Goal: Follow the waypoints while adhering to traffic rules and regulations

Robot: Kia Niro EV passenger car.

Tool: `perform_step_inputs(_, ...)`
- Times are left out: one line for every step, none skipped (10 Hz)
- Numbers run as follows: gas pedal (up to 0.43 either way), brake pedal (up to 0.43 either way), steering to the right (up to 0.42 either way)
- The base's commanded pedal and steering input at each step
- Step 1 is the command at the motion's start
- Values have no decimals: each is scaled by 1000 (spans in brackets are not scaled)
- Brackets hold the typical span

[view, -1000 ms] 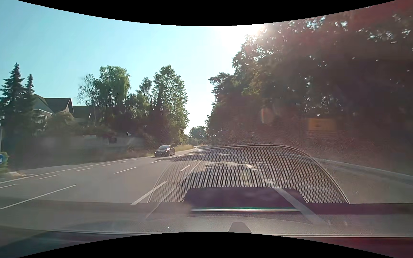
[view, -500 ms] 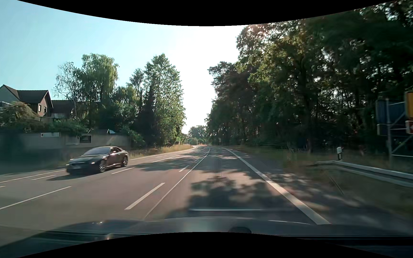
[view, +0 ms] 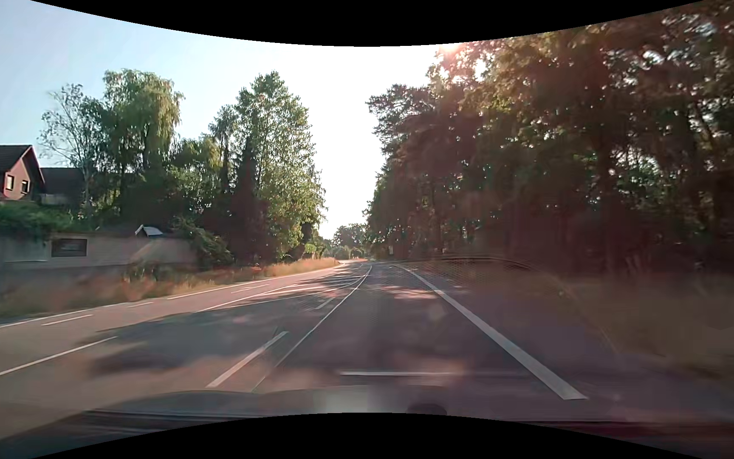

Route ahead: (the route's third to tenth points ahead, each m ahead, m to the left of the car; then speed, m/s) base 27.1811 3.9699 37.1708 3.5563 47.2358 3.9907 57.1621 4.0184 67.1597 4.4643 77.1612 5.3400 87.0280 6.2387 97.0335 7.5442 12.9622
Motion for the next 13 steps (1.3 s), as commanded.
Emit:
perform_step_inputs(67, 0, -4)
perform_step_inputs(67, 0, -4)
perform_step_inputs(67, 0, -4)
perform_step_inputs(67, 0, -4)
perform_step_inputs(67, 0, -3)
perform_step_inputs(67, 0, -4)
perform_step_inputs(67, 0, -3)
perform_step_inputs(59, 0, -4)
perform_step_inputs(47, 0, -4)
perform_step_inputs(47, 0, -4)
perform_step_inputs(47, 0, -4)
perform_step_inputs(47, 0, -3)
perform_step_inputs(47, 0, -4)
